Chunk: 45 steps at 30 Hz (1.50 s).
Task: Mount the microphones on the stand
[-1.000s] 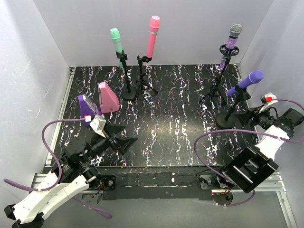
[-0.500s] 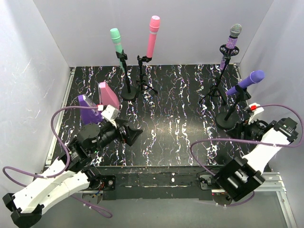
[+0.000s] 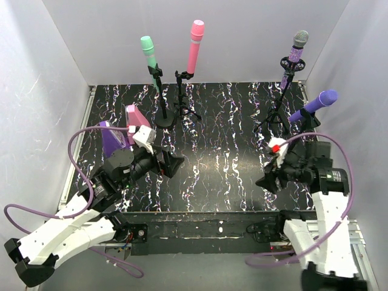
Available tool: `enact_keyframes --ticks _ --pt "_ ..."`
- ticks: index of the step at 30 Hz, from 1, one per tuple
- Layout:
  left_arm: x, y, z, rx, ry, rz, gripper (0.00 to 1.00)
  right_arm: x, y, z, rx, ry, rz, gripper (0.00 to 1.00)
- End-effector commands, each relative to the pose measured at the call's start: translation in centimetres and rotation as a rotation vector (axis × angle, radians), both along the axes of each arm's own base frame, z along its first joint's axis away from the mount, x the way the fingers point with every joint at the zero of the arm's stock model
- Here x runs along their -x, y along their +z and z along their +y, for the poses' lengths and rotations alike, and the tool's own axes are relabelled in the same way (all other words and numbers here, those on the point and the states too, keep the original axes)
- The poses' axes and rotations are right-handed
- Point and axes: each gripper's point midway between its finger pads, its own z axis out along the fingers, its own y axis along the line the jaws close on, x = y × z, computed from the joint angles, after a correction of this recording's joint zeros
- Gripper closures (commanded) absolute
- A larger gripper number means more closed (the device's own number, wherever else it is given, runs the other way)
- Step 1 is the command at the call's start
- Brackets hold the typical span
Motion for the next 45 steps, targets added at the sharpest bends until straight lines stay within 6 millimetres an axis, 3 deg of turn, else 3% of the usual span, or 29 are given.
enact_keyframes --ticks 1,8,13,17,21,24,28,34,45 --pt "-0.9 2.2 1.2 0.007 0.086 -0.019 0.02 -2.0 1.9 3.2 0.029 0.001 0.040 0.26" --pt "-3.5 2.9 3.3 -0.046 0.244 -0.004 0.02 -4.8 5.2 6.0 0.071 0.056 0.039 0.28" --pt "-8.2 3.5 4.8 -0.067 0.263 0.089 0.02 -7.4 10.2 6.9 0.011 -0.001 -0.108 0.27" --pt "-12.9 5.7 9.0 0.057 0.314 0.141 0.02 -9.7 14.2 6.8 -0.090 -0.142 -0.195 0.26" --pt "-15.0 8.5 12.1 0.172 0.340 0.150 0.02 -11.9 17.7 5.8 -0.197 -0.326 -0.263 0.25" --pt "-14.4 8.9 11.8 0.175 0.307 0.134 0.02 -13.0 19.6 4.7 -0.228 -0.422 -0.320 0.21" --pt "-12.7 8.7 11.6 0.151 0.283 0.109 0.02 -13.0 21.0 4.2 -0.276 -0.460 -0.371 0.17" --pt "-10.4 9.4 12.0 0.115 0.287 0.059 0.02 -12.4 20.2 4.0 -0.265 -0.447 -0.374 0.11" --pt "-9.9 9.8 11.5 0.125 0.255 0.045 0.02 -11.5 19.2 4.6 -0.293 -0.389 -0.315 0.10"
